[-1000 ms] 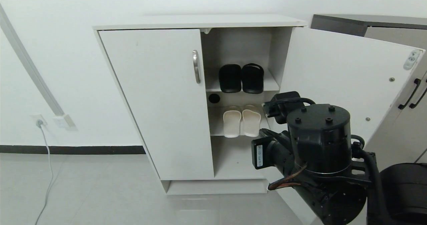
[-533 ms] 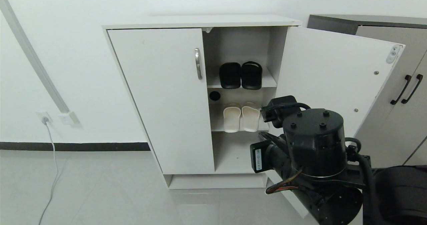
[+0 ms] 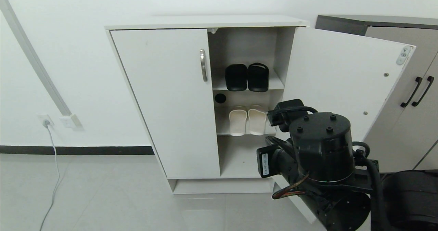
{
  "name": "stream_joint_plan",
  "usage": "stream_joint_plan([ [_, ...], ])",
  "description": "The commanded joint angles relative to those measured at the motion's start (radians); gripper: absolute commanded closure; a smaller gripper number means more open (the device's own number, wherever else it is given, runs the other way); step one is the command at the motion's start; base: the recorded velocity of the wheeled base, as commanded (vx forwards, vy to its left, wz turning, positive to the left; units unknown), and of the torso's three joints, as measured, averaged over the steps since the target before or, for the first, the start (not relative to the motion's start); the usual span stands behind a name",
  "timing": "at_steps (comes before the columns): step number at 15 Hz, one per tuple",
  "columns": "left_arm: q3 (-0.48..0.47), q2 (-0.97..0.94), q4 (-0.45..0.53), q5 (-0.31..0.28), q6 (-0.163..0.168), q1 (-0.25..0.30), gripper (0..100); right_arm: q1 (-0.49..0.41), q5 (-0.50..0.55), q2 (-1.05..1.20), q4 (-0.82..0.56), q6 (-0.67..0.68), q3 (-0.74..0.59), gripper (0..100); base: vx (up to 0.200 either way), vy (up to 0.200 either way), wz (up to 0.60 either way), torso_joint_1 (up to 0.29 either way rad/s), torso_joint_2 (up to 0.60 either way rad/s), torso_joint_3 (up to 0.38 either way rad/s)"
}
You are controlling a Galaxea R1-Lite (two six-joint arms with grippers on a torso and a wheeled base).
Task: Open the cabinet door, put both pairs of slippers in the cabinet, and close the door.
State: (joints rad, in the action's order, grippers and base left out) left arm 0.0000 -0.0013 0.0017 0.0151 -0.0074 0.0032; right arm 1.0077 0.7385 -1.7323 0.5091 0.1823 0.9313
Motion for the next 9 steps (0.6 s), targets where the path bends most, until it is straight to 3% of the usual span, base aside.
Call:
stream_joint_plan([
  [1,0.000,0.001,0.000,0.000,0.000,0.000,100,0.000,0.001,-0.003,0.000,-0.001,0.001,100,0.000,0.000,0.00,0.000,0.00,0.000],
  [5,0.000,0.001,0.000,0.000,0.000,0.000,100,0.000,0.001,-0.003,0.000,-0.001,0.001,100,0.000,0.000,0.00,0.004,-0.15,-0.243],
  [9,0.000,0.001,0.000,0.000,0.000,0.000,100,-0.001,0.001,-0.003,-0.001,-0.003,0.000,100,0.000,0.000,0.00,0.033,-0.50,-0.377],
])
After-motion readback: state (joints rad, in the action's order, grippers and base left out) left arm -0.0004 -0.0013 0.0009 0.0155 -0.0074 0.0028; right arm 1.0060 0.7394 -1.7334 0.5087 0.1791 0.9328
